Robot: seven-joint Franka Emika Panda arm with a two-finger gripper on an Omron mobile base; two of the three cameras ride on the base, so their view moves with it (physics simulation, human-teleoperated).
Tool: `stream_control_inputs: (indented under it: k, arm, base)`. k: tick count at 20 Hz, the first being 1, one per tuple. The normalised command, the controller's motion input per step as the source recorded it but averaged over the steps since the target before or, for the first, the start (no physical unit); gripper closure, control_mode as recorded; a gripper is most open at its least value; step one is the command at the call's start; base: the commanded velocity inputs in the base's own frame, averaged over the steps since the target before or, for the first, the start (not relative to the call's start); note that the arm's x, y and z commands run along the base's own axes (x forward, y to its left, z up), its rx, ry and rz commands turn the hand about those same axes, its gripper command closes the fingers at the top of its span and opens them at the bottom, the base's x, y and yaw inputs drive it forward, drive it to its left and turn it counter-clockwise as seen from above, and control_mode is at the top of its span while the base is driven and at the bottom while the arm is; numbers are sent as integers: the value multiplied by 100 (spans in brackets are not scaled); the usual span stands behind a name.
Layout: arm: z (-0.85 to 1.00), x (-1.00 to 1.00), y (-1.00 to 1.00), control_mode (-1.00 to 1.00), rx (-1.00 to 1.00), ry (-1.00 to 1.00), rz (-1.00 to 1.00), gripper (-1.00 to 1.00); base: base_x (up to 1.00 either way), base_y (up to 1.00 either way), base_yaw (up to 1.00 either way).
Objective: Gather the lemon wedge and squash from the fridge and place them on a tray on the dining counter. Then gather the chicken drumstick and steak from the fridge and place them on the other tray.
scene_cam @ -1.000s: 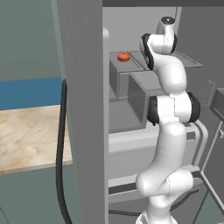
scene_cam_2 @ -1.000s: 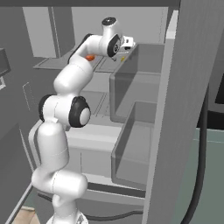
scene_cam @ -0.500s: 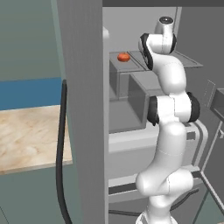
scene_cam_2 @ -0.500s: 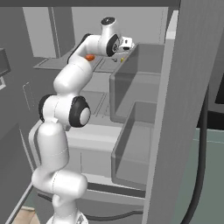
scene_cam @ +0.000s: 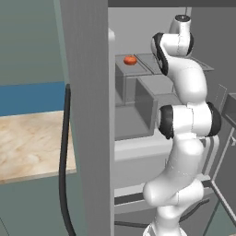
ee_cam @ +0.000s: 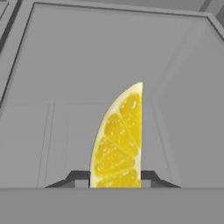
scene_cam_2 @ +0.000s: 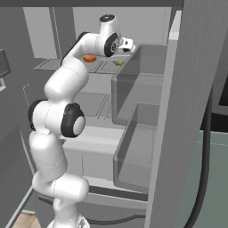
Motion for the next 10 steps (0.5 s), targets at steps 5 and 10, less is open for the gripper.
stream_control_inputs:
  k: [5,10]
  arm:
    - [-3,-99,26,-100,0,-19,0,100]
    - [-14,-100,33,-100,0,-14,0,100]
  base:
    - [0,0,0]
    - [0,0,0]
